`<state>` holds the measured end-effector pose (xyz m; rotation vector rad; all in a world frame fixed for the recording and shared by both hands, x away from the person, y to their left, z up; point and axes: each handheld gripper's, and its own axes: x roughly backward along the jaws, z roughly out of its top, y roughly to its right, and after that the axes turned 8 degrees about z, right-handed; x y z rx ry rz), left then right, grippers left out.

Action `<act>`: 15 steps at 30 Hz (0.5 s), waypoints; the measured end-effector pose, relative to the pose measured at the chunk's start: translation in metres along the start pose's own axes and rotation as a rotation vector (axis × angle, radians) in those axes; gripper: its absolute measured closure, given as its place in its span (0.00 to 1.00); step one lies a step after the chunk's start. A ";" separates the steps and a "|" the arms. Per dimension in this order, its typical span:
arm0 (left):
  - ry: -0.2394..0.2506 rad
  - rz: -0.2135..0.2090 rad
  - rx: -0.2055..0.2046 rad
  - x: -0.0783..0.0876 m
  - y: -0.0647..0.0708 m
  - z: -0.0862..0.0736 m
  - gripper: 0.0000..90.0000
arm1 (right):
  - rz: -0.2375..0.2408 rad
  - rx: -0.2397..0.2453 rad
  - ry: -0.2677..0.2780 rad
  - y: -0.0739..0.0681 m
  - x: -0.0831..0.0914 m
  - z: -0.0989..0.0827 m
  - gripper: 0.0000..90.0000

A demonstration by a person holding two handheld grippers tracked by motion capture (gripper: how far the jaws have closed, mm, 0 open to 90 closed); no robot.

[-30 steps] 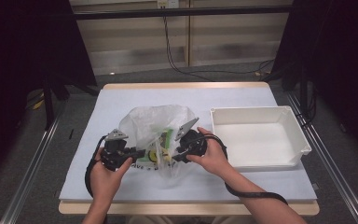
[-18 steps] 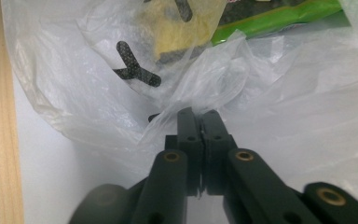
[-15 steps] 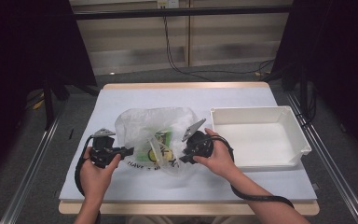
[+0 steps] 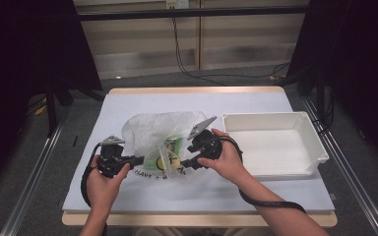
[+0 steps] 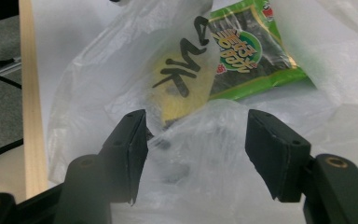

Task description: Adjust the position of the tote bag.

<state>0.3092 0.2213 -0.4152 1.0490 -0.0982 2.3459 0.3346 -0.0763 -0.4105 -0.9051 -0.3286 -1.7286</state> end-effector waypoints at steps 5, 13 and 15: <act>-0.006 -0.004 -0.001 0.001 0.000 0.000 0.93 | 0.007 -0.002 0.002 -0.002 0.000 0.006 0.38; -0.003 -0.004 -0.005 0.001 0.002 0.001 0.93 | 0.026 -0.004 0.027 -0.005 -0.004 0.020 0.32; -0.002 -0.002 0.001 0.003 0.002 0.001 0.93 | 0.025 -0.006 0.027 -0.006 -0.008 0.024 0.32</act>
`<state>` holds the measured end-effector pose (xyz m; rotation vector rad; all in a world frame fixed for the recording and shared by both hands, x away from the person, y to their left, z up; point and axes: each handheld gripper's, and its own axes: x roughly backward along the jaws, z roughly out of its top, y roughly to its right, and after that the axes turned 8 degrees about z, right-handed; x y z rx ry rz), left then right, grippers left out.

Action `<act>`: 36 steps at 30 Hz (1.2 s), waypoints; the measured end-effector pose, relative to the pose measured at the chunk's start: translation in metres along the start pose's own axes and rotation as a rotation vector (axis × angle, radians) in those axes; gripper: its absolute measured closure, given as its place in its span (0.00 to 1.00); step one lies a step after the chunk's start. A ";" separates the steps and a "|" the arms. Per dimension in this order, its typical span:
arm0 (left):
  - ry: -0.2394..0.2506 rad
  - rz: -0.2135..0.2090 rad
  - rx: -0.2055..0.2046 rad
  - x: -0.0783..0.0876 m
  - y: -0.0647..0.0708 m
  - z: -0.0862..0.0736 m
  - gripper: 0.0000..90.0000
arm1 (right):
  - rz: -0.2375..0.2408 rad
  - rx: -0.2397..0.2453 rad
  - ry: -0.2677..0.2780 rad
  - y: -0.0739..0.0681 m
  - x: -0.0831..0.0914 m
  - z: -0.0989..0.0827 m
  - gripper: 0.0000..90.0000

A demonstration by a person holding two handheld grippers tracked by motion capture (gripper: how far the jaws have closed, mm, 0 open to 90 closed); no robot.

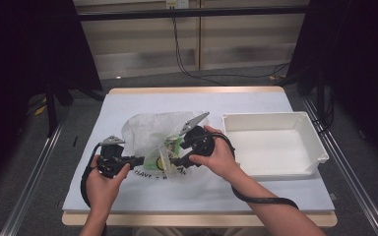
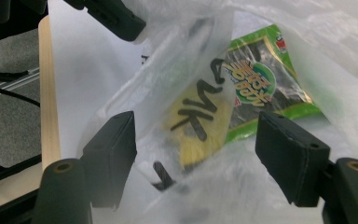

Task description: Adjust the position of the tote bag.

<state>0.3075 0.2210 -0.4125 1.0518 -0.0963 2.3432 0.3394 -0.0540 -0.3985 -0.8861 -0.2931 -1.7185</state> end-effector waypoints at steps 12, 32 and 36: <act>0.004 -0.001 -0.011 0.007 0.000 0.003 0.90 | 0.021 0.012 -0.017 0.003 -0.035 0.015 0.69; 0.087 -0.057 0.017 -0.005 0.014 0.040 0.95 | 0.096 0.061 -0.079 -0.014 -0.069 -0.010 0.99; 0.074 -0.011 0.058 -0.011 -0.002 0.041 0.99 | 0.108 0.064 -0.085 -0.017 -0.068 -0.017 0.99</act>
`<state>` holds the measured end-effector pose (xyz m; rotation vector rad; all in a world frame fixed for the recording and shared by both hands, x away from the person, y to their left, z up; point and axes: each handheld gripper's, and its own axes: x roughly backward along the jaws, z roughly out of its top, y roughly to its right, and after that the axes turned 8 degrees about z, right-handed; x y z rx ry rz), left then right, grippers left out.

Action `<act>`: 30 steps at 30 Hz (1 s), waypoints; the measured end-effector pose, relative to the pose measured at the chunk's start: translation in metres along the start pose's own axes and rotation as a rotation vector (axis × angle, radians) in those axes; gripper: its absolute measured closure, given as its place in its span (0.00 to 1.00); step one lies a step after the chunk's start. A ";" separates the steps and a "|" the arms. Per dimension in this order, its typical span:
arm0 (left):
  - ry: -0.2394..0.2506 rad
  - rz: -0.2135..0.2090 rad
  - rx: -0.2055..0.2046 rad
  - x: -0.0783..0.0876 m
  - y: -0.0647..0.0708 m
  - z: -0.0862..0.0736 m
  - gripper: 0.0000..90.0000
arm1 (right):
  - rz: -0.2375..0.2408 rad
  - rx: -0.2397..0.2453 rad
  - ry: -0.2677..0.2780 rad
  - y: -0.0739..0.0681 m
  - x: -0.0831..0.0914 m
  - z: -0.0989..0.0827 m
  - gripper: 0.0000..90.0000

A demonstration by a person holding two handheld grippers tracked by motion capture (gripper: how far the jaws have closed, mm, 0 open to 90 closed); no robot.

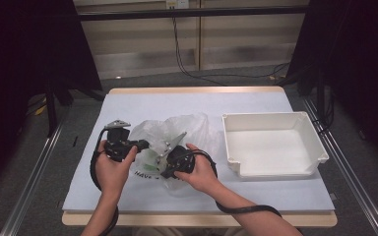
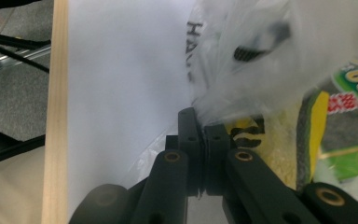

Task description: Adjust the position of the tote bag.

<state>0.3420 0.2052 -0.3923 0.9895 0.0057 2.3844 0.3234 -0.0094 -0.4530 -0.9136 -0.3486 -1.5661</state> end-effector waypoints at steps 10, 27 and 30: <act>-0.091 0.099 0.080 -0.011 -0.039 -0.022 1.00 | 0.011 -0.017 -0.006 0.000 0.003 -0.011 1.00; -0.136 0.119 0.126 -0.005 -0.060 -0.041 1.00 | -0.029 -0.061 0.038 0.005 0.024 -0.021 0.65; -0.144 0.107 0.114 -0.005 -0.059 -0.040 1.00 | -0.061 -0.058 0.060 0.004 0.025 -0.014 0.52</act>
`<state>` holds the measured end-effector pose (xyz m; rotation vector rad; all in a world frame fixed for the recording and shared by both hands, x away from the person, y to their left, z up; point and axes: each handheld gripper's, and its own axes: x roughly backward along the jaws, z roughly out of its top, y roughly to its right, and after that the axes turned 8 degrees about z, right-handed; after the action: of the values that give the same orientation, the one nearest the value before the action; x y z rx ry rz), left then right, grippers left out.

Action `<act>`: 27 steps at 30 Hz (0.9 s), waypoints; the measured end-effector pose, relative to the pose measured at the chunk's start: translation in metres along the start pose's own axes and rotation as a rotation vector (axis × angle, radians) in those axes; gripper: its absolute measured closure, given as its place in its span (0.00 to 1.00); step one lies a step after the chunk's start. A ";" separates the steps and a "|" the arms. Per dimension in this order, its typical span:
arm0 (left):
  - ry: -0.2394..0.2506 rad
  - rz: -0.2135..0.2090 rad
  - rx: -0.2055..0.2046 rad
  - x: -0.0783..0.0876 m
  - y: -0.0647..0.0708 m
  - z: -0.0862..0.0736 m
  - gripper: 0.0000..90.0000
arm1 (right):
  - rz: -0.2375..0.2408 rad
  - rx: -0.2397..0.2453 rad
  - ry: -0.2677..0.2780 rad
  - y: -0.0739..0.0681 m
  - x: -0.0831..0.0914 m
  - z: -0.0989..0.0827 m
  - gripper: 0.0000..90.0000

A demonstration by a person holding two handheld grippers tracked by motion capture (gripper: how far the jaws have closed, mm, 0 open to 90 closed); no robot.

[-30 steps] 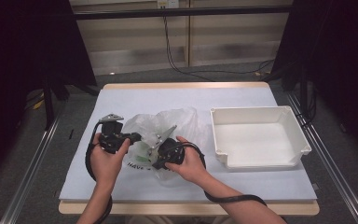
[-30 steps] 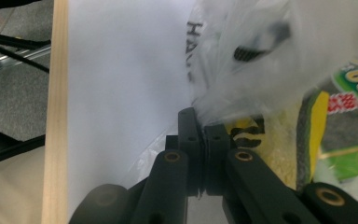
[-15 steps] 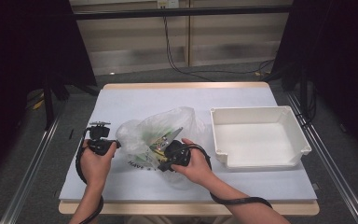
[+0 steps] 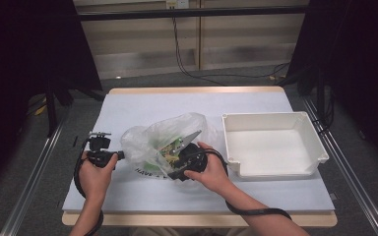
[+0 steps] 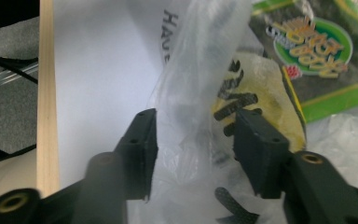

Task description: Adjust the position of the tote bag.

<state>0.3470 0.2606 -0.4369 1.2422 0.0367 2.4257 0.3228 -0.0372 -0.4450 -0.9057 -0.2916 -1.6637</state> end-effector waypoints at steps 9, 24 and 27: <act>0.009 -0.039 -0.013 0.004 0.006 -0.001 1.00 | -0.069 0.018 0.063 0.005 -0.001 0.023 0.35; 0.080 -0.035 -0.108 0.021 0.013 -0.005 0.70 | -0.009 -0.082 0.101 0.021 -0.022 0.027 1.00; 0.090 -0.005 -0.147 0.025 0.013 -0.002 0.55 | -0.001 -0.088 0.106 0.022 -0.021 0.026 1.00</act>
<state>0.3276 0.2581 -0.4160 1.0670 -0.1103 2.4307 0.3542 -0.0125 -0.4483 -0.8790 -0.1475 -1.7296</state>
